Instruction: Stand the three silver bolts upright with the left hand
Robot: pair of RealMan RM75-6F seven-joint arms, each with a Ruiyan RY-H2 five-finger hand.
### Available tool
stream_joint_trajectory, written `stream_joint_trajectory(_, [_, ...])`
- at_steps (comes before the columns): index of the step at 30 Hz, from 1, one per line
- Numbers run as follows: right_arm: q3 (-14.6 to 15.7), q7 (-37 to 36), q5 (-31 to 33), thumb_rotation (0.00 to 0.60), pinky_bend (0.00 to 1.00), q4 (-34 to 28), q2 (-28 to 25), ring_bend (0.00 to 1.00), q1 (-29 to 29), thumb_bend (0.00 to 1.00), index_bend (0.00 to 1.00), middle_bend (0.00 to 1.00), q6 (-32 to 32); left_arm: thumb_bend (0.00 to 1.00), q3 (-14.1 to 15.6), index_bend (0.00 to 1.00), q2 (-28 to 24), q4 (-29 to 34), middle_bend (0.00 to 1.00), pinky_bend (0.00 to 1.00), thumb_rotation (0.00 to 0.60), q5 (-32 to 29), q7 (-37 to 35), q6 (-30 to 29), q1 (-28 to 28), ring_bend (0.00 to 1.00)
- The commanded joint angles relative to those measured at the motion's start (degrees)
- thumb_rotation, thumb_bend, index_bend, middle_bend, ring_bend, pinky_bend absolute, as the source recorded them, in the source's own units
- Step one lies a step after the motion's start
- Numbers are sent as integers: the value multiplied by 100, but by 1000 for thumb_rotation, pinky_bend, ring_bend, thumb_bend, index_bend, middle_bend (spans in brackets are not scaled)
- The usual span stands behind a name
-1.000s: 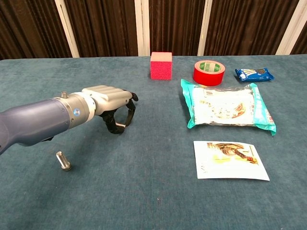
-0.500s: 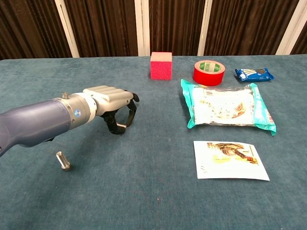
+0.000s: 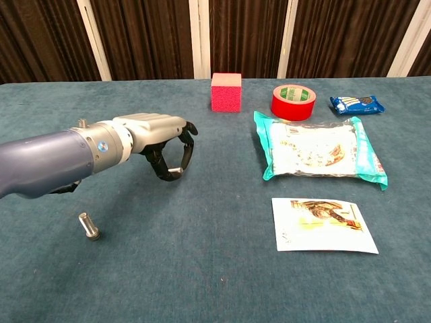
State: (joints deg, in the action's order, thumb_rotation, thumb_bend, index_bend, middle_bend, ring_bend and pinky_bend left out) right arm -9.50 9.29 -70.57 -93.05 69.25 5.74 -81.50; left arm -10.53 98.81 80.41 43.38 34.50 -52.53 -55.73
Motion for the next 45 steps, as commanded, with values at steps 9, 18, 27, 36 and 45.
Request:
stream_joint_trajectory(9, [19, 38, 8, 600, 0, -1, 20, 0, 10, 21, 187, 64, 25, 504, -215, 555, -300, 158, 56, 0, 600, 326, -1085, 304, 281, 0])
stream_joint_trajectory(18, [20, 66, 12, 600, 0, 7, 42, 0, 20, 21, 187, 64, 27, 503, -191, 545, -386, 121, 56, 0, 600, 543, -1395, 450, 324, 0])
stream_joint_trajectory(27, [19, 58, 3, 600, 0, -3, 41, 0, 14, 21, 187, 64, 8, 495, -151, 510, -473, 149, 52, 0, 600, 577, -1486, 554, 319, 0])
stream_joint_trajectory(36, [20, 74, 2, 600, 0, -2, 49, 0, 15, 21, 187, 64, 1, 490, -118, 413, -509, 205, 40, 0, 600, 510, -1435, 597, 263, 0])
stream_joint_trajectory(45, [35, 78, -16, 600, 0, -13, 40, 0, 8, 21, 187, 64, -5, 490, -266, 418, -856, 638, 42, 0, 600, 870, -1429, 146, 330, 0])
